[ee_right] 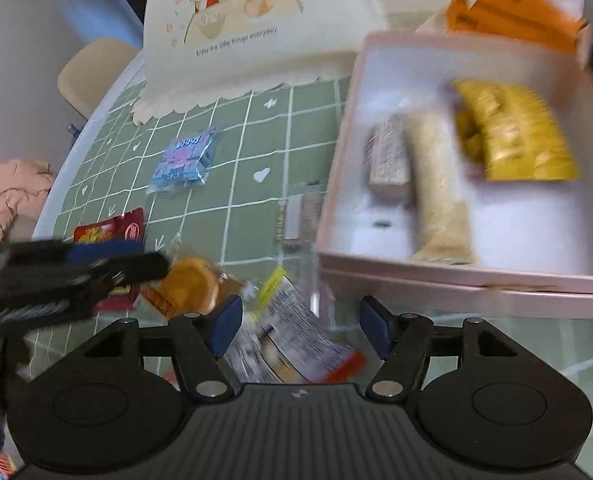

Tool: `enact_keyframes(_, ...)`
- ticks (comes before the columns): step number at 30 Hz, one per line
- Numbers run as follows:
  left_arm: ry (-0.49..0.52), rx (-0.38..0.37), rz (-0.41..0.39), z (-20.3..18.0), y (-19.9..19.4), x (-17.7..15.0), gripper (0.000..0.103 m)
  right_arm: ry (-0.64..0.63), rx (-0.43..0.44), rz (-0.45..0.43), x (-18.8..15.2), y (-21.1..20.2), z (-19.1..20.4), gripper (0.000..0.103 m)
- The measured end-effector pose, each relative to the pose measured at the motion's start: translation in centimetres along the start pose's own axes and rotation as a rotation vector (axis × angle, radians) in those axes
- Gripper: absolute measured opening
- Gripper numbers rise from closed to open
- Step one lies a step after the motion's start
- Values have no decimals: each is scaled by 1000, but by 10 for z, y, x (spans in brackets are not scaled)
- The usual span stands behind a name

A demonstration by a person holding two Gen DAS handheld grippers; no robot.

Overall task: Organize snacks
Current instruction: 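Grasp the white packet with red print using the right tool, then grasp the clear brown-snack packet with left tool while right lifts the white packet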

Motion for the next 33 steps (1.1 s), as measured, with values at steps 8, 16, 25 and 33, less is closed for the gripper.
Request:
enact_keyframes(8, -96, 60, -2, 42, -21, -4, 44, -133, -63, -61, 2, 19, 42, 43)
enact_keyframes(16, -5, -37, 16, -5, -4, -4, 44, -132, -67, -45, -66, -28, 23, 43)
enact_keyframes(25, 65, -66, 135, -81, 29, -29, 44, -80, -208, -190, -103, -103, 0, 66)
enact_keyframes(33, 223, 8, 159, -127, 57, -50, 52, -50, -281, -158, -151, -116, -11, 66)
Point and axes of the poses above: each gripper's, at about its wrist camera, not at the fingertips, and y roughly the way its jaws point, z to its left, x to its top, the point moved 5 cm from there along y, roughly the way its jaws point, and after that the axes turned 7 degrees about -y, right-handed, at the moved point
